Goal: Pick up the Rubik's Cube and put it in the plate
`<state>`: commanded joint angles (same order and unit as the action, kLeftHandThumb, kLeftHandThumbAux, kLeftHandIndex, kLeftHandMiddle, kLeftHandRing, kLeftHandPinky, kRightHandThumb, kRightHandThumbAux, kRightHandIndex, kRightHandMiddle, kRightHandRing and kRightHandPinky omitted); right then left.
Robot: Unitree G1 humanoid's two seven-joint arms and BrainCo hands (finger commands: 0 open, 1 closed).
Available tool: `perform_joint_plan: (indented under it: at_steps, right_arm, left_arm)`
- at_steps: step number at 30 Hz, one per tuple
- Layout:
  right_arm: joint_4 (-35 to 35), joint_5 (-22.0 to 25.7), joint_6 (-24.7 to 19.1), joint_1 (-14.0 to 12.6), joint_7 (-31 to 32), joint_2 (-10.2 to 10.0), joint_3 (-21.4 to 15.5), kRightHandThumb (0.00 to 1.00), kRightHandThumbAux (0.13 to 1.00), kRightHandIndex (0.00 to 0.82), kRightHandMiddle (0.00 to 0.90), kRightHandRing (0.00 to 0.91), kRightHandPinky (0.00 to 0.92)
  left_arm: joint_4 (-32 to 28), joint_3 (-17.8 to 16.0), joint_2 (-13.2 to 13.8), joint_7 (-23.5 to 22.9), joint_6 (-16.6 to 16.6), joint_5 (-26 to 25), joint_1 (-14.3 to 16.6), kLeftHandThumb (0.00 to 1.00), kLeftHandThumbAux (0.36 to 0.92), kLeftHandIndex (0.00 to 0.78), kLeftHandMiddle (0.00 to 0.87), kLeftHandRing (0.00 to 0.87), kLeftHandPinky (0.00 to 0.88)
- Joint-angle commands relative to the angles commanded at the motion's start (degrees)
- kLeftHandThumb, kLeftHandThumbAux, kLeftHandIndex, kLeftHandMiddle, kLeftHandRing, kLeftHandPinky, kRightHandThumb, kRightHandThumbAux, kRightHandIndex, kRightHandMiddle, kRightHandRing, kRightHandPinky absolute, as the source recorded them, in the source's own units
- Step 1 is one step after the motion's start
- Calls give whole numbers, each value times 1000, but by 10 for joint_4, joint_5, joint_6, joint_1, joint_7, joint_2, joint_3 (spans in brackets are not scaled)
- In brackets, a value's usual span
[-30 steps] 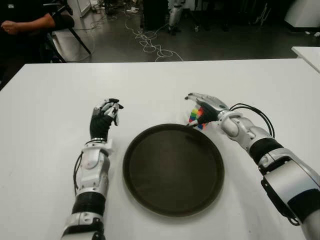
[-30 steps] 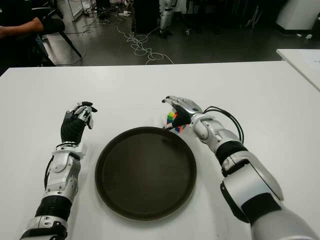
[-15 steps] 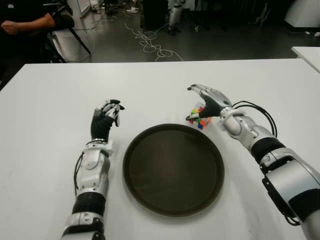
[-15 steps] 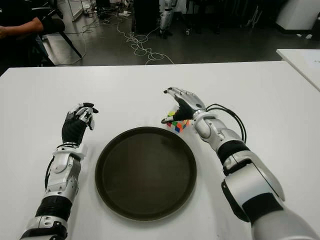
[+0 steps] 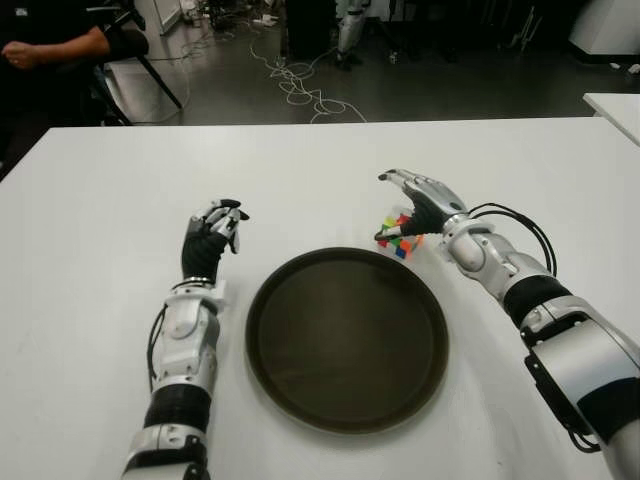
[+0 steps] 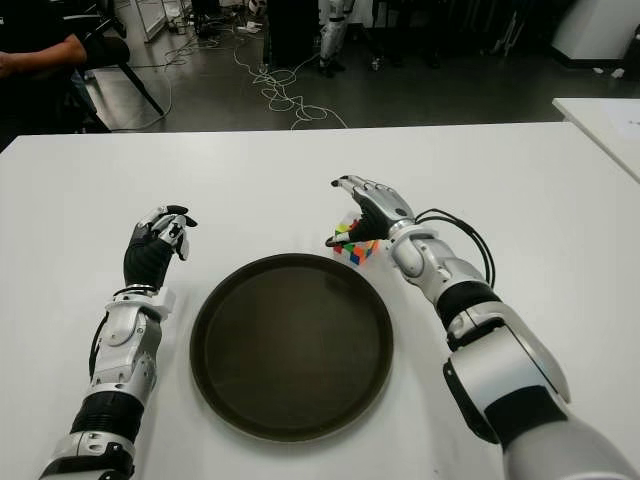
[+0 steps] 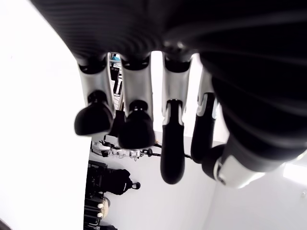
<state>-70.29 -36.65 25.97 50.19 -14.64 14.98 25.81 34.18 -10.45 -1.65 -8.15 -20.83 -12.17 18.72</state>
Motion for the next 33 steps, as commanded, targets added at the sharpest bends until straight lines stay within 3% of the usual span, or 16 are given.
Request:
perform_joint_plan:
  at_steps: [33]
  right_arm:
    - [-5, -17, -29, 10, 44, 12, 20, 0, 668, 87, 114, 130, 127]
  left_arm:
    - [5, 0, 3, 3, -3, 5, 1, 857, 661, 419, 538, 803, 804]
